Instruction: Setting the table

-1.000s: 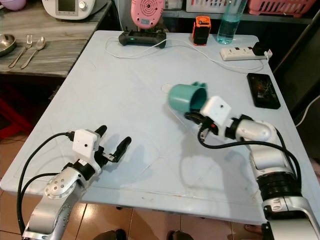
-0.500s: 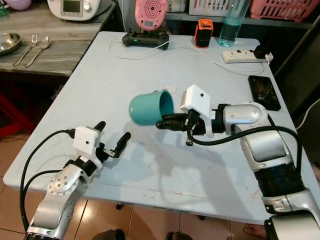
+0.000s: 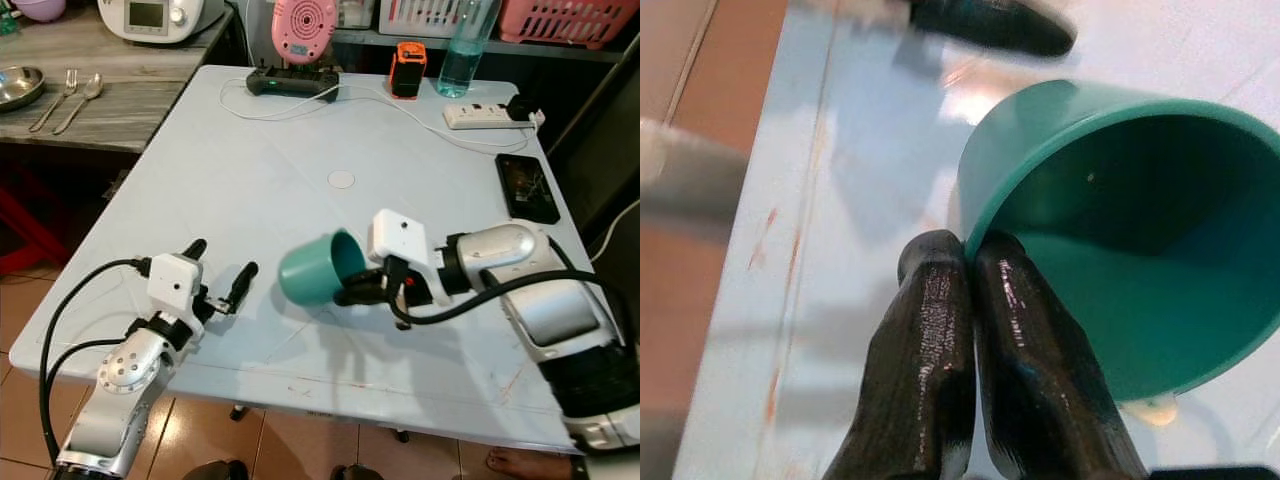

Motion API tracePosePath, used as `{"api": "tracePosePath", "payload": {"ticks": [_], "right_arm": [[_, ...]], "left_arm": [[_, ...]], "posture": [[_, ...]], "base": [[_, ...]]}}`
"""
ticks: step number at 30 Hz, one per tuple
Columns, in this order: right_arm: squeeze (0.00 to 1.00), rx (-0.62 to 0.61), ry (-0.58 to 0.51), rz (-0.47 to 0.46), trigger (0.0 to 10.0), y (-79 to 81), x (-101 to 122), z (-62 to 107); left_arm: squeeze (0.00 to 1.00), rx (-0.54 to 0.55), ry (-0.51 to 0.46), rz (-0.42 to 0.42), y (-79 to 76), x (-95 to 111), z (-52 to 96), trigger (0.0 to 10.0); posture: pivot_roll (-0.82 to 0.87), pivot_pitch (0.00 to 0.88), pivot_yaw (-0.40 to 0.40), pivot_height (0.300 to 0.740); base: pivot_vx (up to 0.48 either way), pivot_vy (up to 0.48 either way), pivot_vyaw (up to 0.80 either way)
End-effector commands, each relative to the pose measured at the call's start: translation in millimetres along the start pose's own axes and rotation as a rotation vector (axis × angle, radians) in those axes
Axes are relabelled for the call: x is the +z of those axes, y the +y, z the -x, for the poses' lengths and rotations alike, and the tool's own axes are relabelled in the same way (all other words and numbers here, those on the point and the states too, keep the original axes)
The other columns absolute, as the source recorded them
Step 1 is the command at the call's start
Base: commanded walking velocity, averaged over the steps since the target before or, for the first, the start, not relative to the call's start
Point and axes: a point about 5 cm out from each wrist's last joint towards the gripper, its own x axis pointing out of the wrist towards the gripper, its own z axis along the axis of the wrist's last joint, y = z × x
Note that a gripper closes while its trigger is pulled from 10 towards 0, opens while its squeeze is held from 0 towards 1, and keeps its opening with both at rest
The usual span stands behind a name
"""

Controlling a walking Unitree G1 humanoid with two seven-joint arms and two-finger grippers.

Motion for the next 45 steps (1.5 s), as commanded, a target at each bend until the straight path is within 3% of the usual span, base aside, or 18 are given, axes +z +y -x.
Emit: {"api": "tracePosePath", "payload": {"ticks": [1,10,11,14,17,18,19,21,22,23,24,25,34,45], "right_arm": [[0.0,0.024,0.071,0.045,0.0,0.7,0.5,5.7],[0.0,-0.01,0.163,0.082,0.0,-20.0,2.5,20.5],[0.0,-0.016,0.178,0.101,1.0,-27.0,5.7,22.9],[0.0,-0.029,0.18,0.113,1.6,-34.3,10.4,24.4],[0.0,-0.047,0.19,0.13,1.1,-43.7,16.6,27.1],[0.0,-0.046,0.19,0.131,1.5,-46.0,18.3,27.6],[0.0,-0.043,0.192,0.132,3.5,-50.4,20.5,27.7],[0.0,-0.042,0.194,0.132,3.5,-52.0,21.1,27.5],[0.0,-0.042,0.203,0.136,4.3,-55.7,21.4,26.6],[0.22,-0.045,0.205,0.138,5.7,-57.9,21.8,25.4],[0.69,-0.048,0.205,0.139,8.3,-59.9,22.2,24.1],[1.0,-0.048,0.202,0.136,9.8,-61.7,22.4,22.5],[1.0,-0.058,0.206,0.145,10.0,-69.5,18.4,15.0],[1.0,-0.176,0.141,0.213,10.0,-83.8,29.3,15.9]], "left_arm": [[0.0,-0.001,-0.001,-0.024,0.9,-0.2,-0.7,10.0],[0.0,0.002,-0.006,-0.022,0.7,-0.4,-2.9,10.0],[0.0,0.0,-0.007,-0.018,0.2,-0.3,-3.3,10.0],[0.0,-0.001,-0.007,-0.016,0.0,-0.5,-3.6,10.0],[0.0,-0.002,-0.007,-0.015,0.7,-0.4,-4.5,10.0],[0.0,-0.002,-0.007,-0.014,1.0,-0.3,-4.9,10.0],[0.0,-0.003,-0.007,-0.011,1.3,-0.5,-5.7,10.0],[0.0,-0.003,-0.007,-0.01,1.3,-0.6,-6.0,10.0],[0.0,-0.005,-0.007,-0.007,1.1,-0.6,-6.3,10.0],[0.0,-0.006,-0.007,-0.004,0.9,-0.6,-6.4,10.0],[0.0,-0.006,-0.007,-0.003,0.8,-0.6,-6.5,10.0],[0.0,-0.006,-0.007,0.0,0.4,-0.7,-6.6,10.0],[0.0,0.006,0.002,0.024,1.1,-2.3,-6.1,10.0],[0.0,0.01,0.005,0.03,1.0,-2.3,-7.8,10.0]], "posture": [[-0.08,0.111,-0.002,0.74],[-0.08,0.109,0.001,0.74],[-0.08,0.109,0.001,0.74],[-0.08,0.106,0.003,0.74],[-0.08,0.106,0.003,0.74],[-0.08,0.106,0.003,0.74],[-0.08,0.1,0.007,0.74],[-0.08,0.1,0.007,0.74],[-0.08,0.1,0.007,0.74],[-0.08,0.1,0.007,0.74],[-0.08,0.1,0.007,0.74],[-0.07,0.095,0.006,0.74],[-0.07,0.096,0.001,0.74],[-0.07,0.096,0.001,0.74]], "base": [[0.0,0.0,0.0],[0.0,0.0,0.0],[0.0,0.0,0.0],[0.0,0.0,0.0],[0.0,0.0,0.0],[0.0,0.0,0.0],[0.0,0.0,0.0],[0.0,0.0,0.0],[0.0,0.0,0.0],[0.0,0.0,0.0],[0.0,0.0,0.0],[0.0,0.0,0.0],[0.0,0.0,0.0],[0.0,0.0,0.0]]}}
